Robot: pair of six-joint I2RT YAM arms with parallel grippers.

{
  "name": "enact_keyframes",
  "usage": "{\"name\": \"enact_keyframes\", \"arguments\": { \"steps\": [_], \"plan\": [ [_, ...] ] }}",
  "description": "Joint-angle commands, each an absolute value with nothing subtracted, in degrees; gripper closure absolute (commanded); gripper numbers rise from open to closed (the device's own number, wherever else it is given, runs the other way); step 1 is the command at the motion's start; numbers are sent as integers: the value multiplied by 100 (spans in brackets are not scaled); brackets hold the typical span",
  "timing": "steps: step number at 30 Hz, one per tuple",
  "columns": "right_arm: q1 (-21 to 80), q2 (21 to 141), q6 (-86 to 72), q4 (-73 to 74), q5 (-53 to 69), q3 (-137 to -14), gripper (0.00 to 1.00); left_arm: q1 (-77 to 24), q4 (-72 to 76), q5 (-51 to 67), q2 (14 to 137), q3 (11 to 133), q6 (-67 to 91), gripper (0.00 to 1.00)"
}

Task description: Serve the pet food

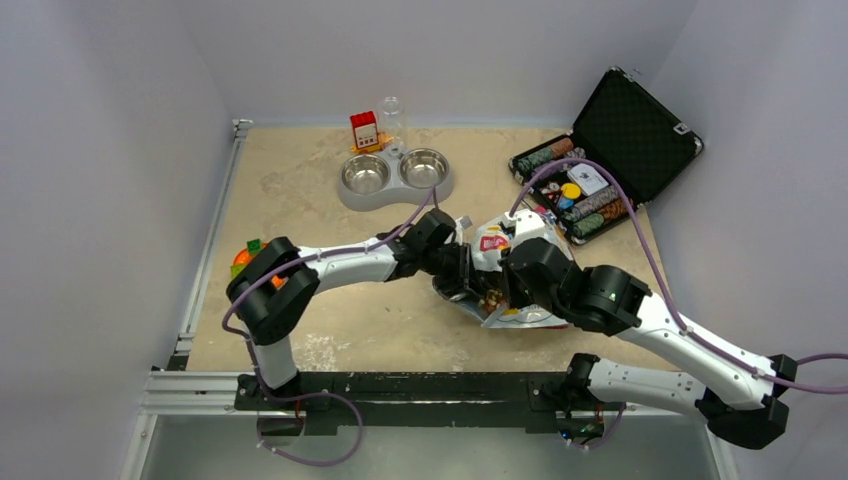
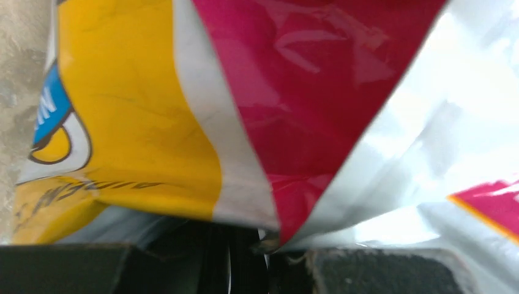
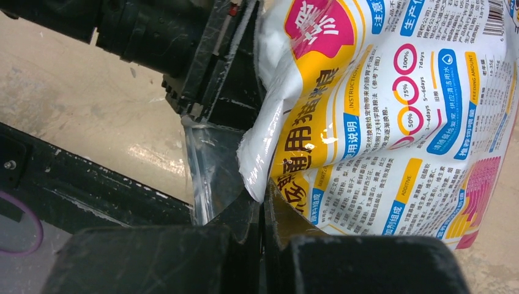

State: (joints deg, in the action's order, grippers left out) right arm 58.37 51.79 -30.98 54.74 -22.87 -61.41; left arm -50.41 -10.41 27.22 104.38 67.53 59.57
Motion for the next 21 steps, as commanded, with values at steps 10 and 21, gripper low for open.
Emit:
{"name": "enact_keyframes", "arguments": {
  "steps": [10,21],
  "plan": [
    [5906,4398,-3707,5429,-2340,-5983,100,-4409,4980,3566,9300,3508,7467,100],
    [5861,4578,-3510,5444,-2537,-6180,100,-4123,3846,4842,8961,3580,7367,100]
  ]
}}
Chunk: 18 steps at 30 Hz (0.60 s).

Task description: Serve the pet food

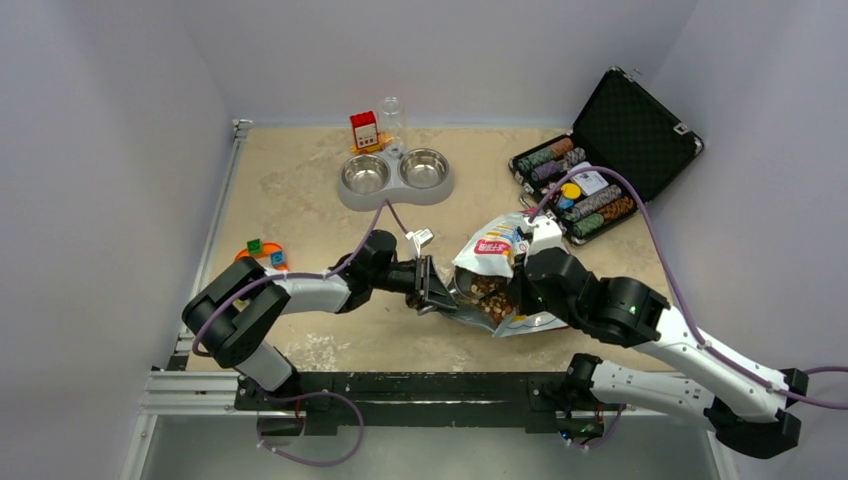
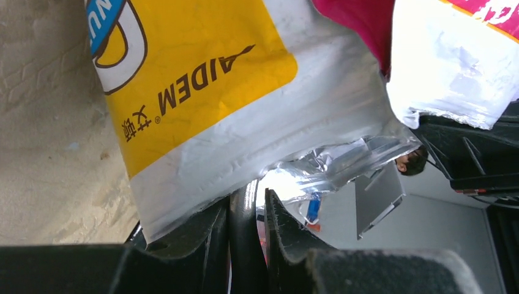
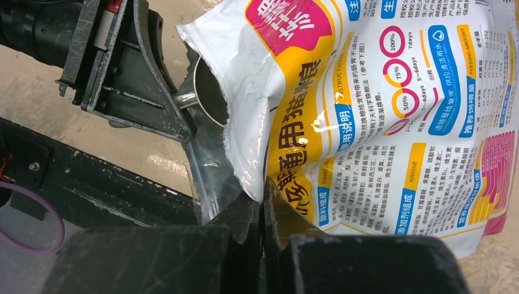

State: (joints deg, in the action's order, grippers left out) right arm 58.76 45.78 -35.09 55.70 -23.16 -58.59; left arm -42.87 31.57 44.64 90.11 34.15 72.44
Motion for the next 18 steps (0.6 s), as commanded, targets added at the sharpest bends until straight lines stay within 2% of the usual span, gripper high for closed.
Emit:
{"name": "enact_keyframes", "arguments": {
  "steps": [1,8,10,14,16,18],
  "plan": [
    [5836,4613,-3512,5501,-2571,-6231,100,-4123,4002,4839,8792,3375,7532,100],
    [5489,4860,-3225,5336,-2458,-6417,100,-3951,2623,4946,7266,2870,7364,100],
    [5366,5000,-3127,5382,-2386,-6592,100,-3946,1833,4827,6845,2904,7070,100],
    [5136,5063,-2959,5289,-2251,-6784,100,-3929,2446,5064,7205,2874,7365,100],
    [4861,5187,-2960,5327,-2108,-6954,100,-3929,2698,5085,6986,2610,7550,100],
    [4741,5332,-2952,5307,-2027,-7120,100,-3929,1977,5015,6500,2565,7220,100]
  ]
}}
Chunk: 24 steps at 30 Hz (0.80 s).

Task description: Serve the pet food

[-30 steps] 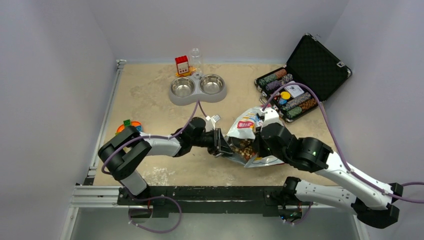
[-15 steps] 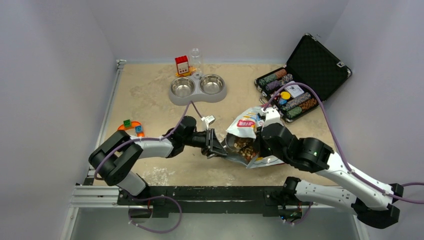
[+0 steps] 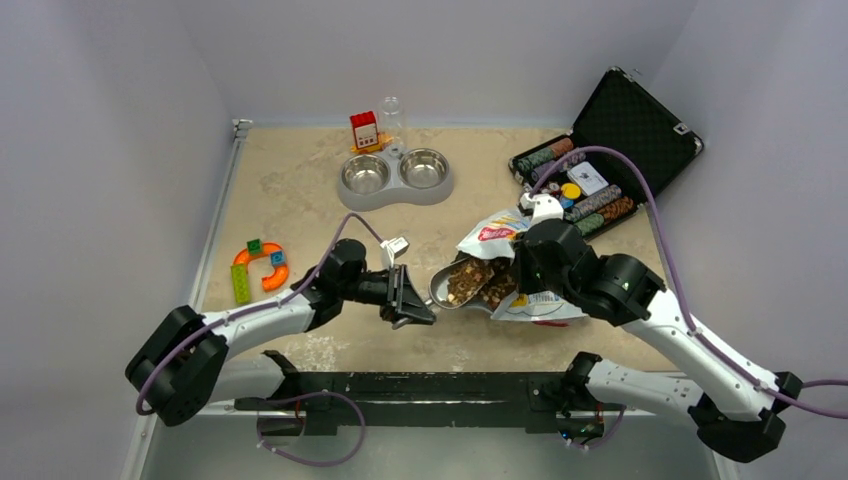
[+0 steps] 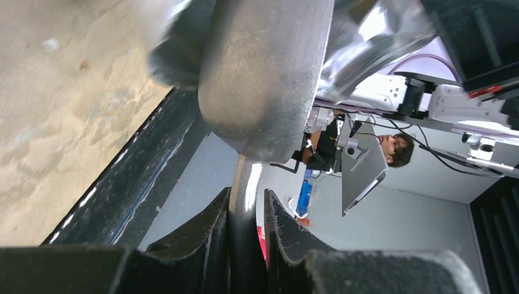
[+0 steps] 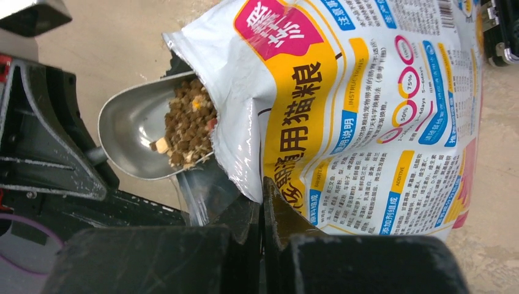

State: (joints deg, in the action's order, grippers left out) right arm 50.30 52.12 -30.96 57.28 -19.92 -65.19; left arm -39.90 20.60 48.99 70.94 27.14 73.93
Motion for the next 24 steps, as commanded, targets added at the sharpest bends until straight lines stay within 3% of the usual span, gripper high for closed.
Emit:
{"name": "enact_keyframes", "arguments": {
  "steps": [1,4,7,9,24],
  "plan": [
    [4740,5414,-2927,5299,-1965,-7193,100,-3929,1573,5004,6406,2657,6934,100],
    [4740,5527,-2884,5289,-1890,-7269,100,-3931,2428,5241,7331,3001,7076,100],
    [4737,5500,-2769,5286,-1898,-7325,100,-3964,4665,5502,8686,3208,8360,100],
    [4736,5443,-2718,5310,-1898,-7353,100,-3942,5359,5490,8592,2910,8882,100],
    [4737,5235,-2758,5455,-2124,-7089,100,-3828,3863,5677,7196,2611,8770,100]
  ]
}}
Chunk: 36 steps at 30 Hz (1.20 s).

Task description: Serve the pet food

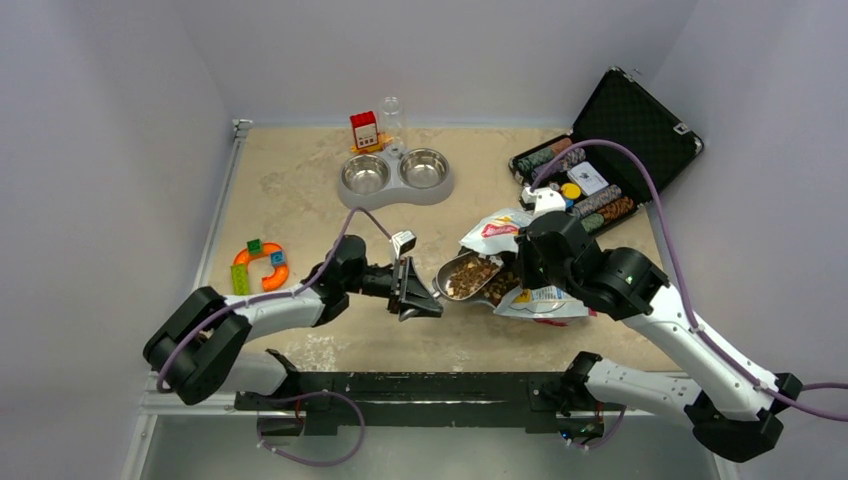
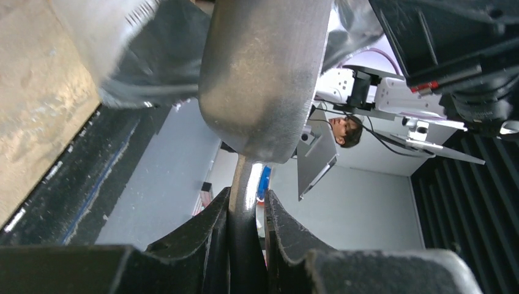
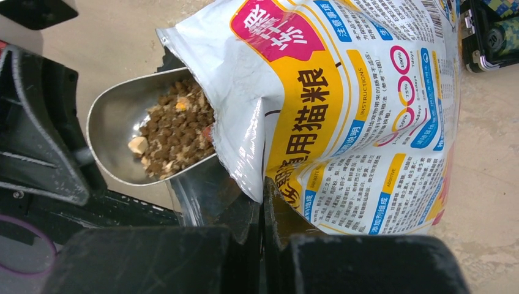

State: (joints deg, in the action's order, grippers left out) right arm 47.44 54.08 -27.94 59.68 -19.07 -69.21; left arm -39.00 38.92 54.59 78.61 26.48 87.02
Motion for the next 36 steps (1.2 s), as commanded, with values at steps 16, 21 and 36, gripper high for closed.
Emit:
{"name": "enact_keyframes", "arguments": {
  "steps": [16,21,36],
  "plan": [
    [4701,5532,-2800,5427,-2283,-7306,100,-3421,1182,5625,5059,2598,8572,100],
    [4667,5557,-2831,5755,-2512,-7270,100,-3156,536,5496,4618,2728,8355,100],
    [4667,5317,-2341,5920,-2219,-6959,100,-1756,1651,5262,6854,4146,8447,100]
  ]
}}
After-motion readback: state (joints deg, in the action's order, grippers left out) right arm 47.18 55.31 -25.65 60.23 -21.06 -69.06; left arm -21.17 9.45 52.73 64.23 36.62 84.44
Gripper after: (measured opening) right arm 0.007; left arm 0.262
